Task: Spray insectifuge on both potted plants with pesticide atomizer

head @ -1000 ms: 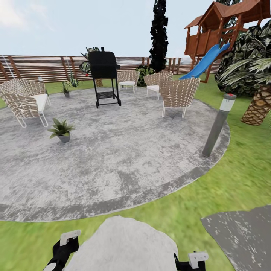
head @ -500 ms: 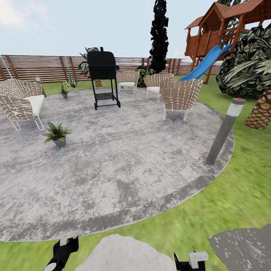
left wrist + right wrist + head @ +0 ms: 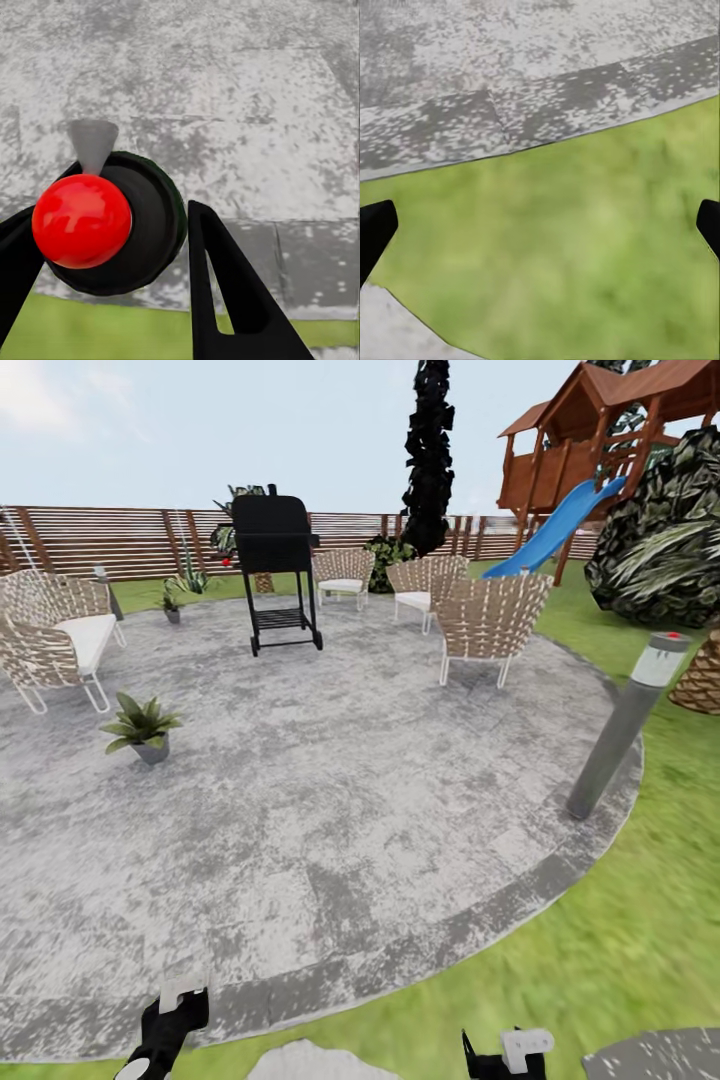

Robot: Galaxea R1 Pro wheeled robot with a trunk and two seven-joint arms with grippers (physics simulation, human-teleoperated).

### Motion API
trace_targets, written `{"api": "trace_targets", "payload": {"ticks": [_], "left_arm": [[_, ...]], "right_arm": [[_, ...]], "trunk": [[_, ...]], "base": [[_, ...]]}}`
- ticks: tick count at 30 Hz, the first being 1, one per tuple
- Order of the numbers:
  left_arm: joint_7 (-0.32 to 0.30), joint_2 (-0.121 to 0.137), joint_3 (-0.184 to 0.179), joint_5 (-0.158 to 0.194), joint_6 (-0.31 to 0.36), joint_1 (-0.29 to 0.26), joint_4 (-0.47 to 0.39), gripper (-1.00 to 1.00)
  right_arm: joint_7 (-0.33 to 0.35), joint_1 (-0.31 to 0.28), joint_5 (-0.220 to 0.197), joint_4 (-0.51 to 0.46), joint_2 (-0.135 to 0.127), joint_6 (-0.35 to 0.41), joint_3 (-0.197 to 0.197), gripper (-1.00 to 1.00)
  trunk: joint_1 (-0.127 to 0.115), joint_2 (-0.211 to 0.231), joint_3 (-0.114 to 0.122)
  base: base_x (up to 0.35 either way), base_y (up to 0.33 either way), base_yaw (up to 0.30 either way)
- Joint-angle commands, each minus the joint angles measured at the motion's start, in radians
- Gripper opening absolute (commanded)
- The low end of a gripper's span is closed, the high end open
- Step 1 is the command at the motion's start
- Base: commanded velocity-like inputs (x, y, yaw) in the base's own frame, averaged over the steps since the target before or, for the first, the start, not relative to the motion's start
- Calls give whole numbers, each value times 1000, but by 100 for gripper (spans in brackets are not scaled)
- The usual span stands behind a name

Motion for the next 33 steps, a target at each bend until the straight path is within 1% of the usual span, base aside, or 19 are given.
{"api": "trace_targets", "payload": {"ticks": [1,11,33], "left_arm": [[1,0,1,1,-3,-1,1,-100],[1,0,1,1,-3,-1,1,-100],[2,-1,1,0,-3,-1,2,-100]], "right_arm": [[0,0,7,0,0,-3,0,100],[0,0,7,0,0,-3,0,100],[0,0,7,0,0,-3,0,100]], "trunk": [[0,0,-1],[0,0,-1],[0,0,-1]], "base": [[339,0,121],[339,0,201],[339,0,271]]}}
